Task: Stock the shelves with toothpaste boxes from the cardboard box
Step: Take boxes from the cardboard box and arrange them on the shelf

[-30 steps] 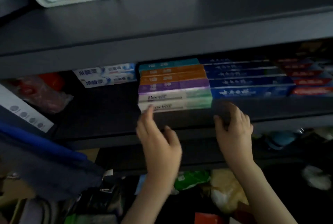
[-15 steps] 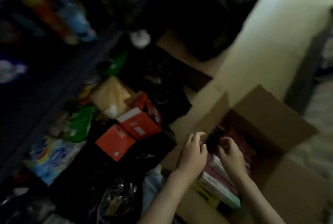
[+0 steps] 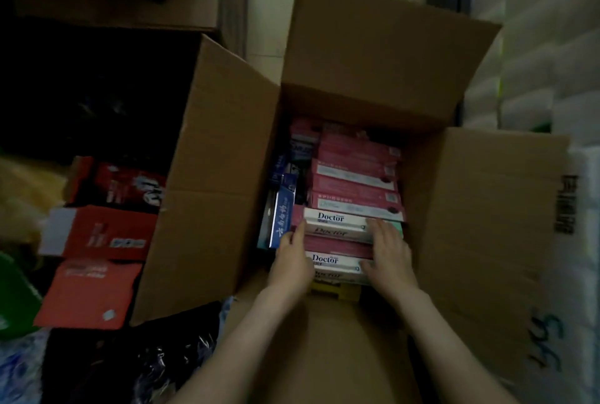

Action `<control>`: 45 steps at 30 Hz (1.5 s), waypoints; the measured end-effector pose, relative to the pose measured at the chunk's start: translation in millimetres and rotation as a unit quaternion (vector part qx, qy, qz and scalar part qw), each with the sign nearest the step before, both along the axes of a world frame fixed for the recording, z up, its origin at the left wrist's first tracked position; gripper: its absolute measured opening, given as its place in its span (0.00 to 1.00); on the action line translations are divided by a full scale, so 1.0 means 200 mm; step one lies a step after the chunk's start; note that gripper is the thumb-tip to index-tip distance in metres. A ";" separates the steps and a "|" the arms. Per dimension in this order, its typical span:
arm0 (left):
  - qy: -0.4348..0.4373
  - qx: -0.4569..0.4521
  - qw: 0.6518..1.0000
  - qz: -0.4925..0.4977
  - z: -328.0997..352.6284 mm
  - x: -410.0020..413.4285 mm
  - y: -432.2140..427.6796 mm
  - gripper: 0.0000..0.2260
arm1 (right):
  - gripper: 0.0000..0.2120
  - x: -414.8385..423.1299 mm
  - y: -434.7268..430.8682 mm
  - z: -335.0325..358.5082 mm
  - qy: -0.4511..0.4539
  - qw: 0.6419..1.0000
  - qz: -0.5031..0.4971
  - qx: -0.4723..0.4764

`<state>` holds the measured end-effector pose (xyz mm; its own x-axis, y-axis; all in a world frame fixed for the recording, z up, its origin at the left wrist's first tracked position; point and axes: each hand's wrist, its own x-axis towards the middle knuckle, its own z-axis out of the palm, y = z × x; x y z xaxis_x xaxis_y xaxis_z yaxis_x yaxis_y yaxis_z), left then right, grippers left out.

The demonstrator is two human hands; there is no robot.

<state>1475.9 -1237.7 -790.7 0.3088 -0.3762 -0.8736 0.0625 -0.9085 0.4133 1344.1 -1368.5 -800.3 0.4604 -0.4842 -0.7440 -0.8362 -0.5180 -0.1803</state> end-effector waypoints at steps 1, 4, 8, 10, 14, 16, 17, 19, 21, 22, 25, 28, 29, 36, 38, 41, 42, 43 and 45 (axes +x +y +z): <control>-0.001 -0.009 1.000 0.008 -0.02 -0.01 0.00 0.31 | 0.40 0.01 0.01 -0.03 0.017 1.000 0.017 0.015; -0.008 -0.018 0.998 0.060 -0.04 -0.01 -0.01 0.26 | 0.41 0.01 0.05 -0.10 0.032 0.999 0.015 0.004; -0.037 0.003 0.988 0.149 -0.01 -0.01 -0.01 0.26 | 0.30 0.01 0.07 -0.11 0.001 0.994 0.046 -0.103; -0.046 0.003 0.985 0.164 0.03 0.00 -0.01 0.25 | 0.22 0.02 0.01 -0.10 -0.007 0.990 0.065 -0.124; 0.007 0.018 0.990 0.140 0.14 0.01 0.02 0.20 | 0.15 0.04 -0.07 0.03 -0.013 0.993 0.120 -0.017; 0.073 0.030 0.985 0.152 0.19 0.01 0.04 0.21 | 0.14 0.03 -0.09 0.13 -0.028 0.994 0.100 0.043; 0.103 0.027 0.977 0.185 0.27 0.03 0.05 0.21 | 0.13 0.03 -0.10 0.22 -0.036 0.994 0.078 0.072; 0.141 0.008 0.956 0.258 0.48 0.05 0.05 0.22 | 0.11 0.05 -0.12 0.46 -0.064 0.990 0.034 0.117; 0.166 -0.021 0.928 0.332 0.72 0.08 0.06 0.24 | 0.08 0.11 -0.12 0.73 -0.087 0.983 0.022 0.162; 0.166 -0.039 0.918 0.359 0.84 0.10 0.07 0.25 | 0.09 0.15 -0.11 0.87 -0.098 0.978 0.032 0.181; 0.135 -0.107 0.898 0.405 1.23 0.18 0.15 0.28 | 0.10 0.28 -0.06 1.30 -0.120 0.967 0.090 0.207; 0.106 -0.188 0.862 0.459 1.60 0.29 0.32 0.22 | 0.09 0.45 0.02 1.69 -0.158 0.954 0.134 0.219; 0.089 -0.214 0.845 0.481 1.70 0.33 0.39 0.20 | 0.10 0.51 0.06 1.82 -0.165 0.950 0.142 0.225; -0.022 -0.318 0.672 0.668 2.18 0.43 0.89 0.17 | 0.19 0.95 0.43 2.33 -0.189 0.931 0.227 0.214; -0.048 -0.335 0.589 0.734 2.26 0.41 1.05 0.16 | 0.25 1.06 0.58 2.40 -0.183 0.935 0.227 0.200; -0.079 -0.340 0.475 0.808 2.30 0.33 1.24 0.15 | 0.37 1.18 0.85 2.45 -0.157 0.941 0.244 0.174; -0.088 -0.340 0.440 0.827 2.30 0.31 1.30 0.15 | 0.39 1.22 0.95 2.47 -0.156 0.939 0.257 0.164; -0.098 -0.336 0.411 0.842 2.30 0.29 1.36 0.15 | 0.40 1.26 1.05 2.48 -0.163 0.936 0.268 0.157; -0.114 -0.336 0.361 0.863 2.31 0.28 1.49 0.16 | 0.41 1.33 1.24 2.51 -0.186 0.930 0.279 0.148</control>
<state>1532.6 -940.2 -327.8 0.6246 0.4436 -0.6427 0.1908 0.7114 0.6764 1610.0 -1121.3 -298.6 0.8305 0.1086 -0.5463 -0.3035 -0.7342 -0.6074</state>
